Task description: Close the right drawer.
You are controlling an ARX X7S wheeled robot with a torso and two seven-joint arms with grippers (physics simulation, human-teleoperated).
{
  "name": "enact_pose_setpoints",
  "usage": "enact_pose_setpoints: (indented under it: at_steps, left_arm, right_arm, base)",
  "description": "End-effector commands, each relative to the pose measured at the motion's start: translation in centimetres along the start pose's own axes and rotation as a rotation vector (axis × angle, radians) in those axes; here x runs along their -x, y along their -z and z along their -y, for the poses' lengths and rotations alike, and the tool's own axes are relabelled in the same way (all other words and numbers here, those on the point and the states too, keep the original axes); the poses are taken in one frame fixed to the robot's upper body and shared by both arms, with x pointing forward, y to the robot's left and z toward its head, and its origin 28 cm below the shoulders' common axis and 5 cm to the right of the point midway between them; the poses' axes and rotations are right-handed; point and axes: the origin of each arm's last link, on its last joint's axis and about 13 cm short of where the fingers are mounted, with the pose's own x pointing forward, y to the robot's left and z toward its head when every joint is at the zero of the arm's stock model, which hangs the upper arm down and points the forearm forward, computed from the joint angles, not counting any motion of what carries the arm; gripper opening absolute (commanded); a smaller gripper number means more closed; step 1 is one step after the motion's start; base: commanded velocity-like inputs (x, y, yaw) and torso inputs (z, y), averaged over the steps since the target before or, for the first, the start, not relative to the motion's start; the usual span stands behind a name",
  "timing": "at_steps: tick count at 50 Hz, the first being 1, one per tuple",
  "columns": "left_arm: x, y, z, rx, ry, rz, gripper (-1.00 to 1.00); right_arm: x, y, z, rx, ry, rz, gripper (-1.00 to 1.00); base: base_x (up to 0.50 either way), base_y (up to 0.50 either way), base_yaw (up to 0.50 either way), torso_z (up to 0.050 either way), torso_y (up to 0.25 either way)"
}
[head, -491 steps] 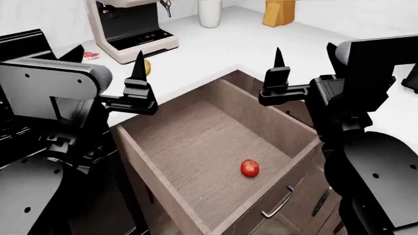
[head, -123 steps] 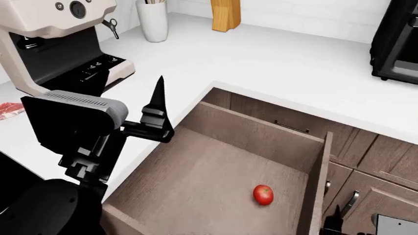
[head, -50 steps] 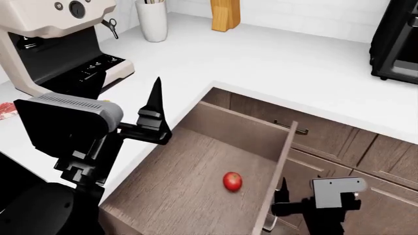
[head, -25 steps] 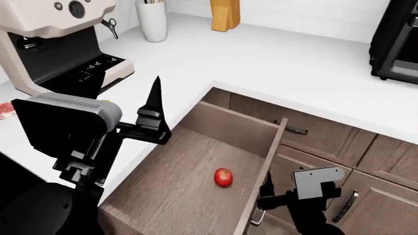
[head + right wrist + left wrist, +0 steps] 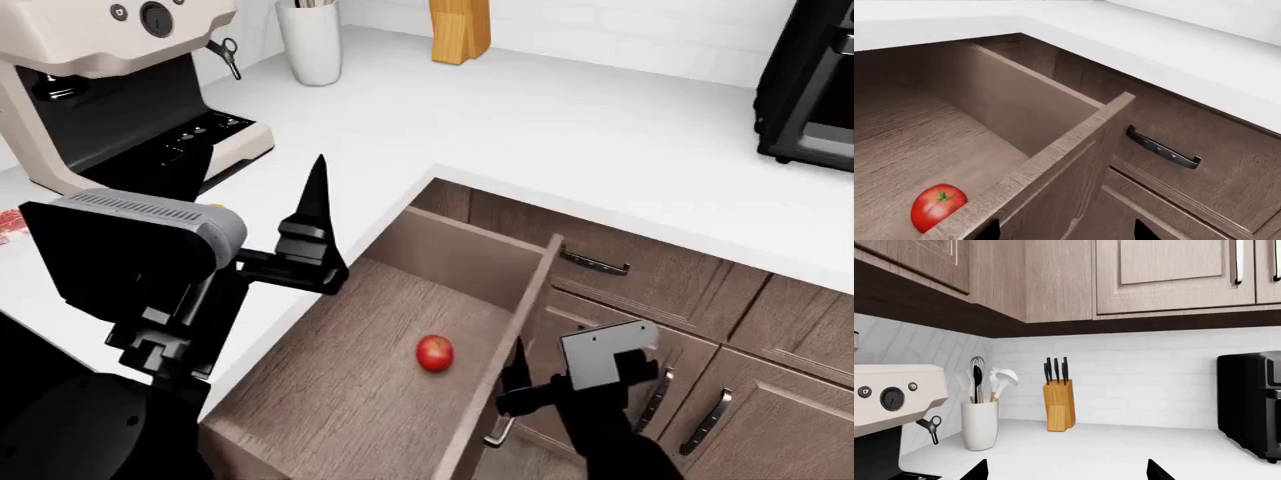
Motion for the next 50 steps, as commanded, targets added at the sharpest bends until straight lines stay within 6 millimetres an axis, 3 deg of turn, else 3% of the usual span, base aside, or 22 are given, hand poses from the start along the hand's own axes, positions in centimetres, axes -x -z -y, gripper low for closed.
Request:
enact_pose_setpoints:
  at_steps: [1, 50]
  left_arm:
    - [0.0, 0.1, 0.0, 0.0, 0.001, 0.0, 1.0]
    - [0.3, -0.4, 0.0, -0.003, -0.002, 0.007, 1.0]
  right_arm:
    - [-0.9, -0.1, -2.1, -0.033, -0.117, -0.002, 1.0]
    - [-3.4, -1.6, -5.5, 0.014, -0.276, 0.028, 1.0]
  base:
    - [0.0, 0.0, 0.0, 0.0, 0.0]
    - [0.0, 0.0, 0.0, 0.0, 0.0]
